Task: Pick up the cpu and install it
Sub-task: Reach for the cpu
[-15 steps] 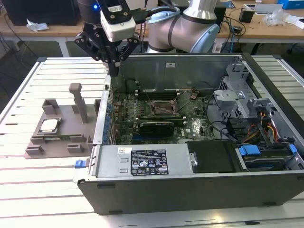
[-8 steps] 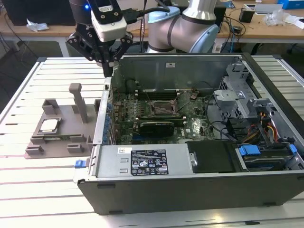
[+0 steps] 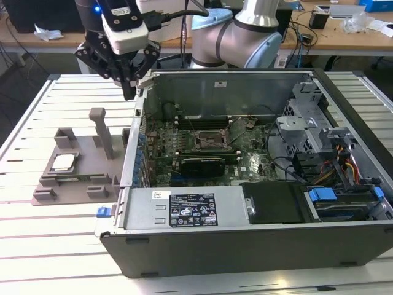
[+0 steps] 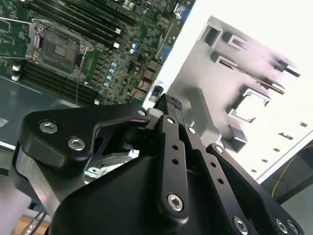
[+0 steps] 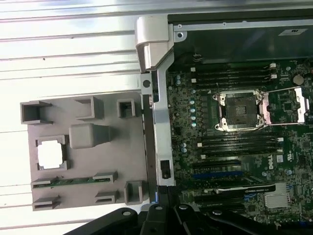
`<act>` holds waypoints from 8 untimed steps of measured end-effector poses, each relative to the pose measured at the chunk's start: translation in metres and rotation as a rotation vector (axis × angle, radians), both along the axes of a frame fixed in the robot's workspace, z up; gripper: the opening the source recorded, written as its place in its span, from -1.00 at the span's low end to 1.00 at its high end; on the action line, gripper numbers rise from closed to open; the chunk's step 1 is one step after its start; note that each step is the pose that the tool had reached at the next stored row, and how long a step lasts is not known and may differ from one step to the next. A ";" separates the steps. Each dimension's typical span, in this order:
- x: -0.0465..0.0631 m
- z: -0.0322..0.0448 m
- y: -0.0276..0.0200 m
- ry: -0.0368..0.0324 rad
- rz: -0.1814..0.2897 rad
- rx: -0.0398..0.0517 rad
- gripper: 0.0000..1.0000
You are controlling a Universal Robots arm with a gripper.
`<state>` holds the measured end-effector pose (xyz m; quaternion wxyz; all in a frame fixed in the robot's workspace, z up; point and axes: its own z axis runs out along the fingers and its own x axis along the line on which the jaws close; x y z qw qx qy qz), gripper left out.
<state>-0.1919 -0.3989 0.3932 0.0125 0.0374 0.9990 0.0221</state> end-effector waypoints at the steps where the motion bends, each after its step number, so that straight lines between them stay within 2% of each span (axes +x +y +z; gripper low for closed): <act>1: -0.003 0.0000 0.0000 0.0000 0.000 0.0000 -0.79; 8: -0.018 0.0000 0.0000 0.0000 0.000 0.0000 -0.79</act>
